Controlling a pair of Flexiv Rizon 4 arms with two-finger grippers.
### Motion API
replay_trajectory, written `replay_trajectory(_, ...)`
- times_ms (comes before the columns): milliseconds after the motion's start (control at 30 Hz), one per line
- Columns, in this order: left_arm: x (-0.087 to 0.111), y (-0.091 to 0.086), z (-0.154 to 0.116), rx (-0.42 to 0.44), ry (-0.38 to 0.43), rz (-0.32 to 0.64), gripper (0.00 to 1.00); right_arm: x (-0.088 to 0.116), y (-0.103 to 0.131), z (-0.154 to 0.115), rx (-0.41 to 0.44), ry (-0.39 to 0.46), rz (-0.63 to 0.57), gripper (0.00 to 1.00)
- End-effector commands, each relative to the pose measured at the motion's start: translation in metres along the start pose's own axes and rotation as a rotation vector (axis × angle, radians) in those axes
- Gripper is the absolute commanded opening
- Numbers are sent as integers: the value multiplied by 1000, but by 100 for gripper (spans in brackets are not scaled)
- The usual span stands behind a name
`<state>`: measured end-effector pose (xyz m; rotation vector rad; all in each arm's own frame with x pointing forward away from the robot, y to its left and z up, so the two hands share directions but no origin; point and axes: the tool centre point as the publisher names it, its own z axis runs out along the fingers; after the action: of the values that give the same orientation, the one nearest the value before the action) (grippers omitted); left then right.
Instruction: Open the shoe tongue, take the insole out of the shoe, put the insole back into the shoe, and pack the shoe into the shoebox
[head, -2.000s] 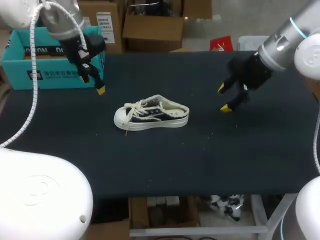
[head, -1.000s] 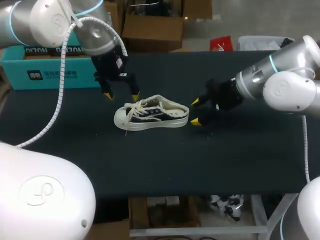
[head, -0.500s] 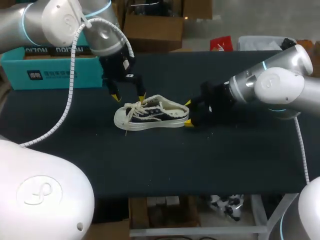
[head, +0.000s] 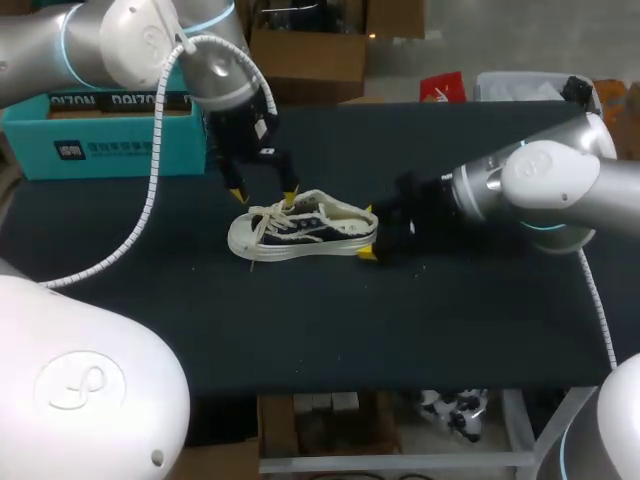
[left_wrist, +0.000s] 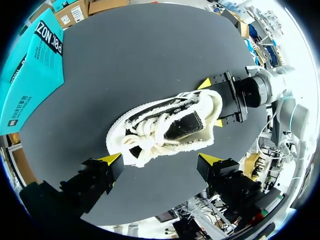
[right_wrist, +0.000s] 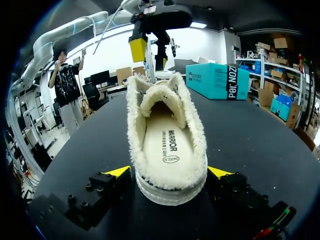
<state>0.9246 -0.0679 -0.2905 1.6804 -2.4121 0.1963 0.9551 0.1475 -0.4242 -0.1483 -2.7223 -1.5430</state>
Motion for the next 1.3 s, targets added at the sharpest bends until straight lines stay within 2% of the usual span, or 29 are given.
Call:
replay_trajectory(33,3,-2,2,-2,-7,0,100,0,0,5,-16,0,-4,100)
replay_trajectory(267,5,-2,4,4,-25,-10,100,5,3,10,-31,6,-5,100)
replay_trajectory(467,8,0,7,9,-28,-7,100,6,4,12,-23,-44,9,100)
replay_trajectory(833,9,-1,12,-3,-37,-19,100,3,1,16,-64,-30,-10,100)
replay_trajectory(867,10,-1,12,-3,-42,-21,100,3,1,16,-66,-32,-14,90)
replay_trajectory(900,12,-1,12,-1,-48,-22,100,3,1,15,-72,-36,-19,9)
replay_trajectory(933,15,-1,12,1,-54,-22,100,3,1,15,-72,-37,-21,0)
replay_trajectory(1300,45,-9,16,19,-136,-40,100,1,-2,14,-95,-41,-20,0)
